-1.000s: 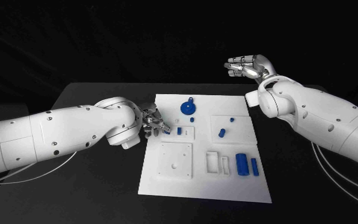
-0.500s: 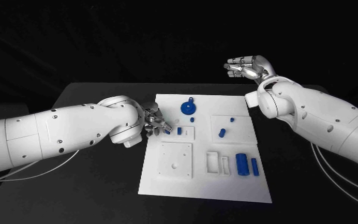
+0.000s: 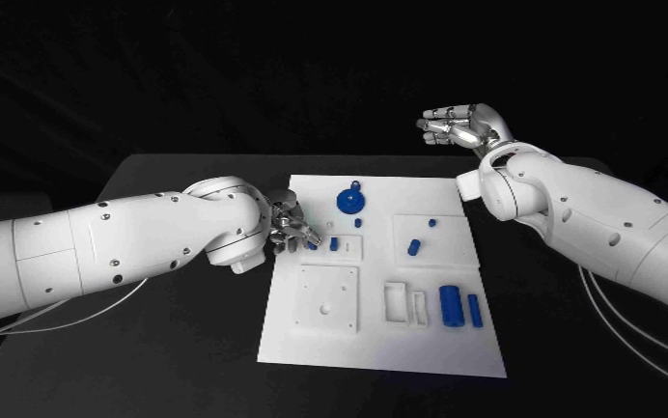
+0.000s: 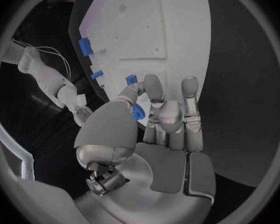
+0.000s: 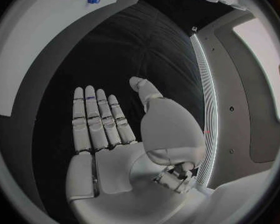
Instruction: Assemble the parts on the task board
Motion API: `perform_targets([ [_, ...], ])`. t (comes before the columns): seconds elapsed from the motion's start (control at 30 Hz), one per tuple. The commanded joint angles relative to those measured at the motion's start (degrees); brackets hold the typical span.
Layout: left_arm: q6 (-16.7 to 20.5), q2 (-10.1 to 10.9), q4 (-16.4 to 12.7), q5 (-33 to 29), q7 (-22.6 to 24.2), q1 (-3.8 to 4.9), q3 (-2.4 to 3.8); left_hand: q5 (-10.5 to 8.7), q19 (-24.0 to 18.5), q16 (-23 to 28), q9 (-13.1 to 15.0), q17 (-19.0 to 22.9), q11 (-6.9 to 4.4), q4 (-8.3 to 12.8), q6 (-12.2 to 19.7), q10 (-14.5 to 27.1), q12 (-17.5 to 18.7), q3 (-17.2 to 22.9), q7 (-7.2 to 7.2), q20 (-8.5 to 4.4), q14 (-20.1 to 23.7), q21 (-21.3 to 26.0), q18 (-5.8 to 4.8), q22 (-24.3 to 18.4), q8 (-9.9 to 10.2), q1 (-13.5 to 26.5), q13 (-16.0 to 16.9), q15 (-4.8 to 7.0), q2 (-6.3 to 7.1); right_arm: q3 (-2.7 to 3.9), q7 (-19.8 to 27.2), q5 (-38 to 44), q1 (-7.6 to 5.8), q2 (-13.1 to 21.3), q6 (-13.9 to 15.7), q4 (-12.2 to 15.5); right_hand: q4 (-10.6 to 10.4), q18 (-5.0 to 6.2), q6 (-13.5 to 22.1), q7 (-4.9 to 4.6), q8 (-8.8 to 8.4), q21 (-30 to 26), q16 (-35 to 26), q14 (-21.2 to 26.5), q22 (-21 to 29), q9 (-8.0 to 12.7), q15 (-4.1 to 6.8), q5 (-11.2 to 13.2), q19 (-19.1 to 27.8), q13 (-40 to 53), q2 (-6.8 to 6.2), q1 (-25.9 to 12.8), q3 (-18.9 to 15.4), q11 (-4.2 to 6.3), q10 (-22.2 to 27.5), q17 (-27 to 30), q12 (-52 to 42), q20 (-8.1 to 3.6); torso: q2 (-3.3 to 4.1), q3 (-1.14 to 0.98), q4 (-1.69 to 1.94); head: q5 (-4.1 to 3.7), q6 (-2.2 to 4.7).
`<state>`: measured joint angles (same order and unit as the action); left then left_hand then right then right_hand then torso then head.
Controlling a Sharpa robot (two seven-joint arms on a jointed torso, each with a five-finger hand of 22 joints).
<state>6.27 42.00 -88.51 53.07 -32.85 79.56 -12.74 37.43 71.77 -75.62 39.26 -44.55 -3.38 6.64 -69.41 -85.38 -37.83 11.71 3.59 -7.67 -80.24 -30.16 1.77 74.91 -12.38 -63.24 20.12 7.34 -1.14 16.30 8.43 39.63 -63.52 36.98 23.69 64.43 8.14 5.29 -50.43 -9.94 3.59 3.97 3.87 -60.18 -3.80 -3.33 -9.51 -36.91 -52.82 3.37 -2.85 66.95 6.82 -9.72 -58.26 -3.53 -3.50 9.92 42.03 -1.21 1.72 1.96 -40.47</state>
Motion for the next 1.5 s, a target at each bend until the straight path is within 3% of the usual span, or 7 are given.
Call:
perform_targets([
  [0.03,-4.47,-0.47,-0.51,-0.22,-1.06,-0.92,-0.75,-1.42,-0.1,-0.02,-0.15,0.48,-1.7,3.75,-6.57,-1.38,-0.08,3.33,-5.97,0.4,-0.11,-0.33,0.59,1.08,0.3,-0.2,-0.03,0.03,-0.8,0.02,0.47,0.04,0.04,-0.01,-0.88,0.08,-0.05,1.12,0.42,0.0,-0.36,0.15,-0.31,0.41,0.06,0.1,0.11,-0.34,0.34,-0.08,-0.03,-0.42,0.29,0.13,0.4,0.09,0.2,-0.01,0.0,0.03,0.04,-0.09,-0.07],
  [0.33,-4.78,-0.63,-0.55,1.41,-0.86,-0.92,-0.75,-2.53,-0.27,0.69,-0.99,1.67,-1.58,1.61,-6.8,-1.4,0.65,1.63,-5.98,0.64,0.26,0.09,0.7,1.03,0.93,-0.96,-0.2,0.0,0.18,0.02,0.46,0.02,0.05,0.0,-0.89,0.08,-0.05,1.12,0.44,-0.01,-0.36,0.15,-0.3,0.39,0.06,0.1,0.09,-0.46,0.35,-0.09,-0.1,-0.49,0.35,0.12,0.53,0.08,0.21,-0.01,0.01,0.04,0.06,-0.1,-0.09],
  [0.6,-4.41,-0.88,-0.36,2.18,-0.72,-0.92,-0.75,-3.0,-0.01,0.87,-0.89,2.12,-1.65,-2.7,-6.71,-1.41,0.68,0.39,-6.18,0.5,0.28,0.59,0.47,1.02,0.74,-1.24,-0.15,0.12,1.9,0.02,0.46,-0.03,0.06,-0.06,-0.92,0.06,-0.09,1.12,0.55,-0.02,-0.36,0.15,-0.31,0.46,0.06,0.1,0.08,-0.58,0.38,-0.09,-0.12,-0.54,0.38,0.1,0.57,0.09,0.21,0.01,0.0,0.02,0.01,-0.09,-0.08],
  [0.93,-4.54,-1.04,-0.22,2.39,-0.75,-0.92,-0.75,-3.4,0.16,0.83,-0.76,2.18,-1.71,-5.56,-6.73,-1.4,0.52,-0.49,-6.38,0.34,0.29,0.85,0.24,1.03,0.56,-1.06,-0.06,0.2,3.12,0.02,0.47,-0.1,0.12,-0.08,-0.95,0.0,-0.09,1.12,0.55,-0.02,-0.36,0.15,-0.31,0.46,0.06,0.1,0.08,-0.58,0.38,-0.09,-0.12,-0.54,0.38,0.1,0.57,0.09,0.21,0.01,0.02,-0.04,0.03,-0.13,-0.18],
  [1.03,-4.57,-1.05,-0.14,2.41,-0.8,-0.92,-0.75,-4.12,0.2,0.86,-0.77,2.26,-1.75,-6.46,-6.79,-1.4,0.51,-0.98,-6.44,0.33,0.31,0.94,0.22,1.02,0.54,-0.96,-0.05,0.22,3.53,0.02,0.47,-0.1,0.18,-0.07,-0.96,-0.01,-0.09,1.12,0.55,-0.02,-0.36,0.15,-0.31,0.46,0.06,0.1,0.08,-0.58,0.38,-0.09,-0.12,-0.54,0.38,0.1,0.57,0.09,0.21,0.01,0.01,-0.04,0.03,-0.13,-0.21],
  [1.13,-4.59,-1.06,-0.08,2.41,-0.84,-0.92,-0.75,-7.22,0.27,0.82,-0.77,2.22,-1.77,-7.55,-6.92,-1.4,0.4,-1.87,-6.51,0.34,0.28,1.0,0.19,1.03,0.49,-1.04,0.0,0.23,3.49,0.02,0.48,-0.11,0.21,-0.06,-0.95,-0.03,-0.13,1.12,0.7,-0.05,-0.37,0.15,-0.3,0.49,0.06,0.11,0.06,-0.69,0.43,-0.09,-0.14,-0.56,0.37,0.09,0.67,0.08,0.21,0.02,0.01,-0.02,0.03,-0.19,-0.26],
  [1.5,-4.6,-0.99,0.19,2.51,-0.98,-0.92,-0.75,-7.56,0.31,0.8,-0.77,2.25,-1.77,-9.26,-6.96,-1.4,0.41,-2.85,-6.54,0.33,0.27,1.11,0.15,1.05,0.49,-2.09,0.04,0.25,3.86,0.02,0.5,-0.12,0.29,0.02,-0.92,-0.03,-0.13,1.12,0.7,-0.05,-0.37,0.15,-0.3,0.49,0.06,0.11,0.06,-0.69,0.43,-0.09,-0.14,-0.56,0.37,0.09,0.67,0.08,0.21,0.02,0.0,0.05,0.07,-0.28,-0.23],
])
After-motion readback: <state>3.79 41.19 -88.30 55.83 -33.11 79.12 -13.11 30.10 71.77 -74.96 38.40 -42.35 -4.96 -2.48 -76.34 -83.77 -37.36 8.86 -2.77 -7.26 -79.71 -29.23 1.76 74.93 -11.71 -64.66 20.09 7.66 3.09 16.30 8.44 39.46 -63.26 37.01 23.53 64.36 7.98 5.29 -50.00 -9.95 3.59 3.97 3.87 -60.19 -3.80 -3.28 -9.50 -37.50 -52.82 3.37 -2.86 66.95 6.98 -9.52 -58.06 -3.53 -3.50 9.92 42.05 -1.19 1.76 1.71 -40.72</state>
